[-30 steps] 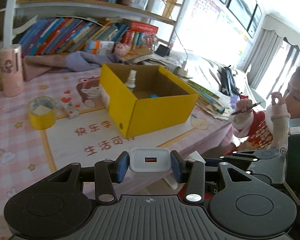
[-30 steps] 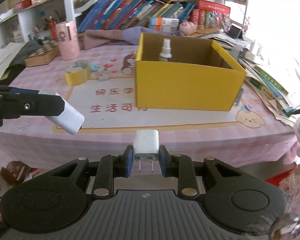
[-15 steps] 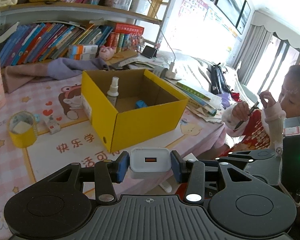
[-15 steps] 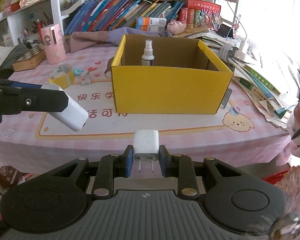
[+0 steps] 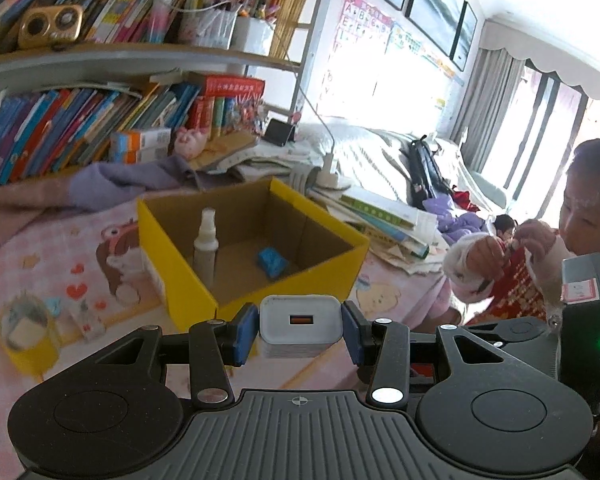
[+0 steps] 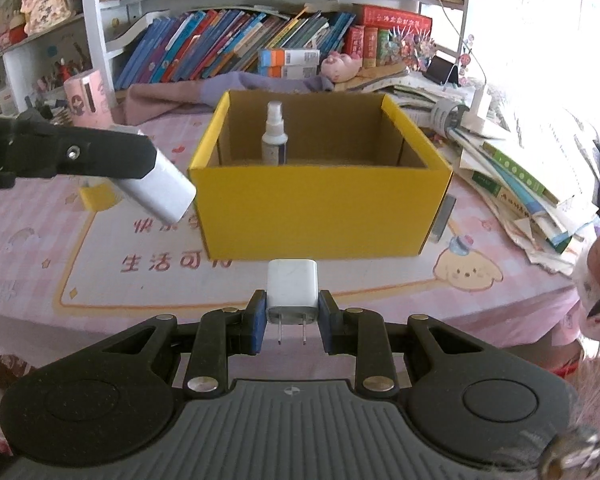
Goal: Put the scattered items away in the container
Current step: 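Carry both chargers with both tools over the yellow box, then lower the chargers into the box and open both tools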
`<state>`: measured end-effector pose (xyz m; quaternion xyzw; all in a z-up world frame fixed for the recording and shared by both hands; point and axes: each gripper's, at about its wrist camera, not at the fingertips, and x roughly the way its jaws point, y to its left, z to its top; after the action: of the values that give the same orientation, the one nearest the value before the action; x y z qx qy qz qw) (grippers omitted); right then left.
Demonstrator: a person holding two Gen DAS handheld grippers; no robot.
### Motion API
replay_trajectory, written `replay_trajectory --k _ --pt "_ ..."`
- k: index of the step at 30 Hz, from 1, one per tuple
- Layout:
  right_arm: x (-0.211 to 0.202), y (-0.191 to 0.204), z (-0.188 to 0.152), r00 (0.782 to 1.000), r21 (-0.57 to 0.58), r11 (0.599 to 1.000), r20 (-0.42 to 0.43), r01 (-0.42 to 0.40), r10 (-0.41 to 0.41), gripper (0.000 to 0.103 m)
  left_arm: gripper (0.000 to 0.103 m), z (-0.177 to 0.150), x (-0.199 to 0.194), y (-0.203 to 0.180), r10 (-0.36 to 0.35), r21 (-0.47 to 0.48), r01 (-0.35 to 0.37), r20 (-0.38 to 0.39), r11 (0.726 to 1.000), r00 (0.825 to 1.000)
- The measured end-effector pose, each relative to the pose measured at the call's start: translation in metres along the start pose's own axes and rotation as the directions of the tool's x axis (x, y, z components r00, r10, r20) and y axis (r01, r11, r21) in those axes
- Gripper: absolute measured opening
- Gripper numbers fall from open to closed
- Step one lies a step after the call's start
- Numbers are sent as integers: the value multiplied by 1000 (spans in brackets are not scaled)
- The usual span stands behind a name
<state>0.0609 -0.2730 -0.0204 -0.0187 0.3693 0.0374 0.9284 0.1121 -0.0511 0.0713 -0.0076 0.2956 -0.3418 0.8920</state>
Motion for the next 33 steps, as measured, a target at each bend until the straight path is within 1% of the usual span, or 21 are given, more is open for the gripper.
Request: replay_trajectory --k 4,12,15,18,21,25,28,33 --pt "2 -11 18 1000 8 1000 30 2 -3 25 44 15 12 1 4 24 -4 16 1000 1000" --pt "7 -33 72 992 -24 1000 126 -12 15 25 44 41 34 9 34 30 -35 45 999 998" --pt "15 -41 91 988 -47 999 151 -16 23 25 44 50 43 13 56 21 -58 53 998 997" --pt "32 -49 107 988 -65 998 152 -21 31 25 44 59 56 19 85 18 -86 56 996 995" --pt "53 -55 120 990 -85 996 136 -25 37 25 44 63 70 25 105 16 -106 41 994 994" --pt "86 -61 132 995 -116 992 90 -41 52 25 44 62 96 30 139 31 -139 -8 990 990" --pt "112 -68 140 997 -117 991 36 -63 68 25 44 56 114 31 169 39 -167 -51 985 984" --pt "147 -68 142 994 -146 984 -59 -99 91 25 44 46 140 30 191 70 -184 -120 980 974"
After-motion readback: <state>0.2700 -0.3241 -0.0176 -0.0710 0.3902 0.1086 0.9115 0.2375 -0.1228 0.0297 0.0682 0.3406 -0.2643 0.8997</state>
